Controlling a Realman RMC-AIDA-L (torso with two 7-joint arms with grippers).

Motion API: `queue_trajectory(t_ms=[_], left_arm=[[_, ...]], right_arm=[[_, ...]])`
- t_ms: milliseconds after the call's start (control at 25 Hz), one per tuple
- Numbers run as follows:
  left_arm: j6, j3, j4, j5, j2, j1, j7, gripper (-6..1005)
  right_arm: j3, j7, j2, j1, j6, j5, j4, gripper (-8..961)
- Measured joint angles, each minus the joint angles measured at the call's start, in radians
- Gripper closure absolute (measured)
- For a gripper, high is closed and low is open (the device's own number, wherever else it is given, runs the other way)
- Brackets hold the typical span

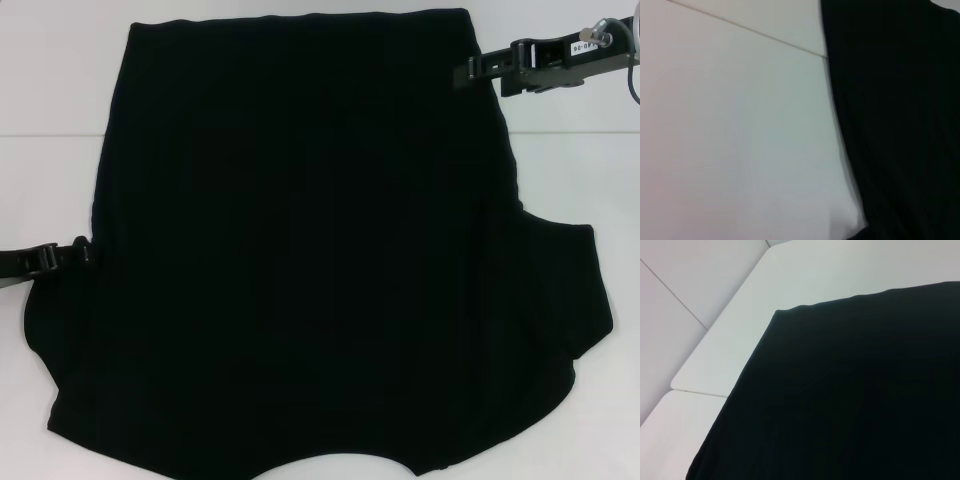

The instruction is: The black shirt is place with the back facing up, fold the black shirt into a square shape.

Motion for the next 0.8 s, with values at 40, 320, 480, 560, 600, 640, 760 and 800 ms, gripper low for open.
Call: queue_trajectory(t_ms=[40, 320, 480, 560, 600, 640, 760, 800], left_arm=[[0.0, 0.0, 0.001, 0.0, 0.0, 0.001, 0.0, 268], [0.008, 0.002, 0.004, 0.006, 0.0, 0.003, 0.004, 276], [0.011, 0.003, 0.027, 0.004, -0.004, 0.01, 0.001, 427], [0.013, 0.003, 0.029, 0.004, -0.006, 0.012, 0.0, 502], [0.014, 0.003, 0.029, 0.004, -0.006, 0.012, 0.0, 618], [0.015, 0.003, 0.029, 0.004, -0.006, 0.012, 0.0, 733], [0.018, 0.004, 0.029, 0.006, -0.006, 0.012, 0.0, 849], [0.019, 0.004, 0.03, 0.006, -0.006, 0.012, 0.001, 888]], right_arm=[[0.0, 0.0, 0.0, 0.0, 0.0, 0.0, 0.0, 37], [0.0, 0.0, 0.0, -0.001, 0.0, 0.0, -0.004, 37], [0.0, 0.0, 0.0, -0.002, 0.0, 0.0, -0.005, 37], [0.002, 0.0, 0.0, -0.002, 0.001, 0.0, -0.005, 36], [0.002, 0.0, 0.0, -0.002, 0.001, 0.0, -0.005, 36], [0.002, 0.0, 0.0, -0.002, 0.002, 0.0, -0.005, 36], [0.003, 0.0, 0.0, -0.003, 0.002, 0.0, -0.005, 36], [0.004, 0.0, 0.0, -0.004, 0.002, 0.0, -0.005, 36]])
